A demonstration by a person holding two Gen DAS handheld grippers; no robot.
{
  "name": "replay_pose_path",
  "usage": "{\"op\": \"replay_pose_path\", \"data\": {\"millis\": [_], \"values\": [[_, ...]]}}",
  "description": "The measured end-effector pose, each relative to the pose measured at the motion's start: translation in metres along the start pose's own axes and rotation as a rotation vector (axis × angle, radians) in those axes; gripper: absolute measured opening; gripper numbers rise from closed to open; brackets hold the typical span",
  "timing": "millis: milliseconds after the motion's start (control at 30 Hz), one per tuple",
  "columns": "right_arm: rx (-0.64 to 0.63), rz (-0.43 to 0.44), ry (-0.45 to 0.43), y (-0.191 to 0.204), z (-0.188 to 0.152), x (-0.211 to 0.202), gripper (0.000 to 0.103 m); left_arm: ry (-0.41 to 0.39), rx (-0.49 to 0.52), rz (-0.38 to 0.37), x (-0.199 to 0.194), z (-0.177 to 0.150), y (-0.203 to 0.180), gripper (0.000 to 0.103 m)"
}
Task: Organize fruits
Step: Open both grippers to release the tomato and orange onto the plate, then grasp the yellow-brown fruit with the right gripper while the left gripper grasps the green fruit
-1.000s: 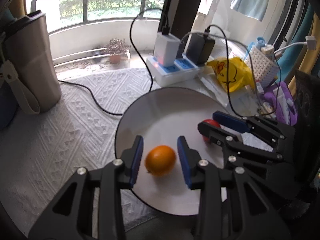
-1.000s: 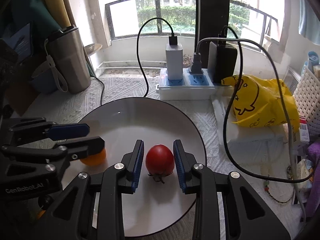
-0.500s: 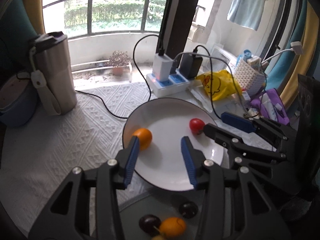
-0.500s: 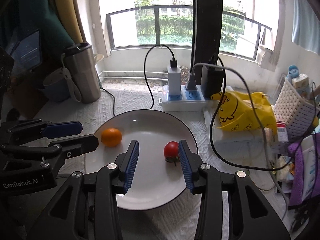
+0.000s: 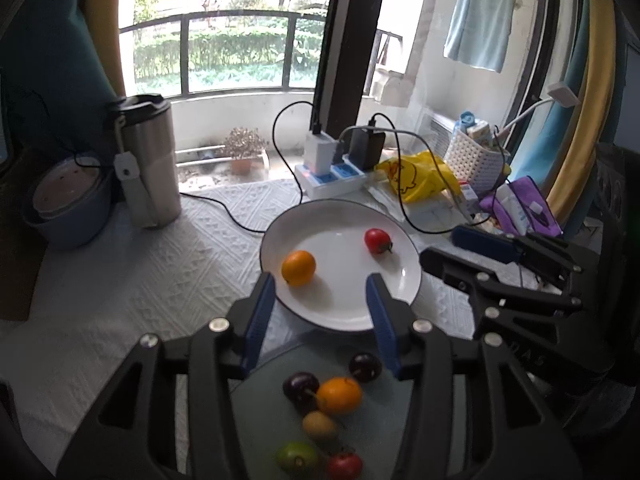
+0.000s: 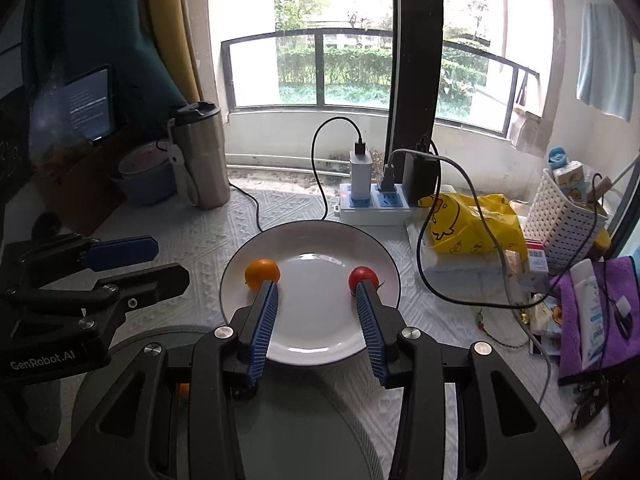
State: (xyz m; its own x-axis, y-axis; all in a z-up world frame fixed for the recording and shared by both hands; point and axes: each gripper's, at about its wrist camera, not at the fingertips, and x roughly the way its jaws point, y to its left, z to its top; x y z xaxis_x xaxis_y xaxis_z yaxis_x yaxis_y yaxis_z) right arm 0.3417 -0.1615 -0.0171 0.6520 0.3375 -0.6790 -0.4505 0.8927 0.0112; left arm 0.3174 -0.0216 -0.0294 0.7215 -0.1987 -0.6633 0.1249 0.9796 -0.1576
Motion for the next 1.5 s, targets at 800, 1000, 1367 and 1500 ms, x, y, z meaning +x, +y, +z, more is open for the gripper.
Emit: {"op": "replay_pose_path", "data": {"millis": [800,1000,1367,1500], "values": [[0.003,0.018,0.012,0.028,-0.057,-0.043,0.043,0.004,-0.019,-0.019,-0.034,-0.079,0.000,0.056],[0.004,0.044,0.032,0.037,-0.079,-0.047,0.043,0.029,-0.044,-0.016,-0.036,-0.104,0.005,0.056],[0.006,0.115,0.091,0.055,-0.121,-0.040,0.043,0.063,-0.134,-0.056,-0.040,-0.146,0.010,0.056],[0.006,0.129,0.123,0.057,-0.127,-0.029,0.043,0.083,-0.131,-0.055,-0.040,-0.153,0.006,0.056]]}}
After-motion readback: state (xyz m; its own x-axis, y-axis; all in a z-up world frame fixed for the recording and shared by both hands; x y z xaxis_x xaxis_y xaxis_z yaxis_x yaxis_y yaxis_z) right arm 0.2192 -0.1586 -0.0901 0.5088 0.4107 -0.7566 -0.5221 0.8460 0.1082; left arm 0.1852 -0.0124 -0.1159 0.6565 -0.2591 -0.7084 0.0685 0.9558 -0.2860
